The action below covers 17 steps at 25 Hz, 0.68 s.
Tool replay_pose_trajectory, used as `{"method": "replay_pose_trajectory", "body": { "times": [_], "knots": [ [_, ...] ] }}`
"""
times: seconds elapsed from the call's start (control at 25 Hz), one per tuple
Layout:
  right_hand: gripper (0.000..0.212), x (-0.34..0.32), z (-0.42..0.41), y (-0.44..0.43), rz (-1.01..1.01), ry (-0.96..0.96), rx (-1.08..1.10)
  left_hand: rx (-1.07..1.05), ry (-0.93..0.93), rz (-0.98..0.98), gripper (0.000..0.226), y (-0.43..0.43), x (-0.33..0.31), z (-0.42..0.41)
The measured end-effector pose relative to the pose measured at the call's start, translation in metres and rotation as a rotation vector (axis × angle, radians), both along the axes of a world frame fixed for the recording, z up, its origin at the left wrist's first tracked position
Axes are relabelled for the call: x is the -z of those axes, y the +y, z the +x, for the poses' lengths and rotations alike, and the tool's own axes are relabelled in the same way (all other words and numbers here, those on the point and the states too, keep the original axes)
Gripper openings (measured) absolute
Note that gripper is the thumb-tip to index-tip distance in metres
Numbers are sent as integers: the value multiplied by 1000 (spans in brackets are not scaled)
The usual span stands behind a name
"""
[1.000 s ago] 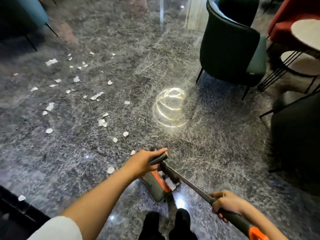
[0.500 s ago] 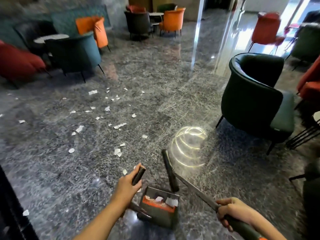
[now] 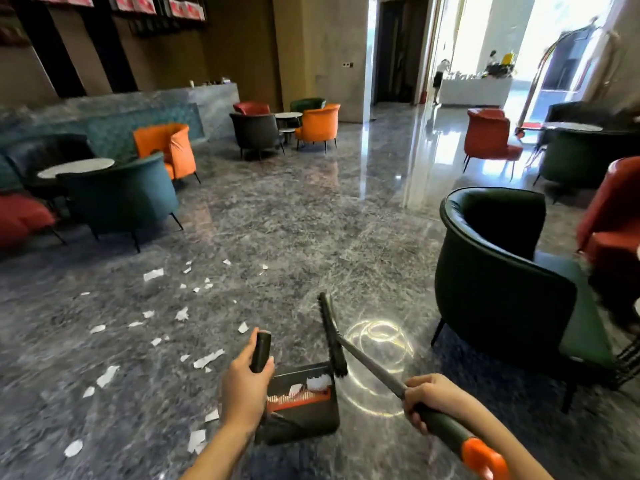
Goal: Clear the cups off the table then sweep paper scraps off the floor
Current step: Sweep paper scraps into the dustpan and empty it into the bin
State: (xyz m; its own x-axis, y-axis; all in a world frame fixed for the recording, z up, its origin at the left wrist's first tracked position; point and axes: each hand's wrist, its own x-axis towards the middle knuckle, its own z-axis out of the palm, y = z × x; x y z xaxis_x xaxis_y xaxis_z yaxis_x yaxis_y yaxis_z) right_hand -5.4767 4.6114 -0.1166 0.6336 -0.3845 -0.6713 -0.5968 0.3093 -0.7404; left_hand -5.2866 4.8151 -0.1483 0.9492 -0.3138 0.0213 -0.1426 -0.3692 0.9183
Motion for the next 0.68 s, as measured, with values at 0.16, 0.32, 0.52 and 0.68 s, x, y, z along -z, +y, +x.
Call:
{"method": "replay_pose_trajectory", "body": {
  "times": [0.16, 0.32, 0.52, 0.68],
  "knots": [
    [18, -9, 101, -87, -42, 1, 23, 42, -2, -47, 58, -95, -14, 117],
    [15, -20, 193, -181, -98, 32, 17, 79, -3, -22, 59, -200, -32, 219],
    [15, -17, 310, -313, -140, 42, -17, 31, -36, -63, 58, -338, -23, 342],
    [28, -6, 413, -452, -137, 34, -17, -14, -29, -2, 57, -474, -7, 453]
  ]
}}
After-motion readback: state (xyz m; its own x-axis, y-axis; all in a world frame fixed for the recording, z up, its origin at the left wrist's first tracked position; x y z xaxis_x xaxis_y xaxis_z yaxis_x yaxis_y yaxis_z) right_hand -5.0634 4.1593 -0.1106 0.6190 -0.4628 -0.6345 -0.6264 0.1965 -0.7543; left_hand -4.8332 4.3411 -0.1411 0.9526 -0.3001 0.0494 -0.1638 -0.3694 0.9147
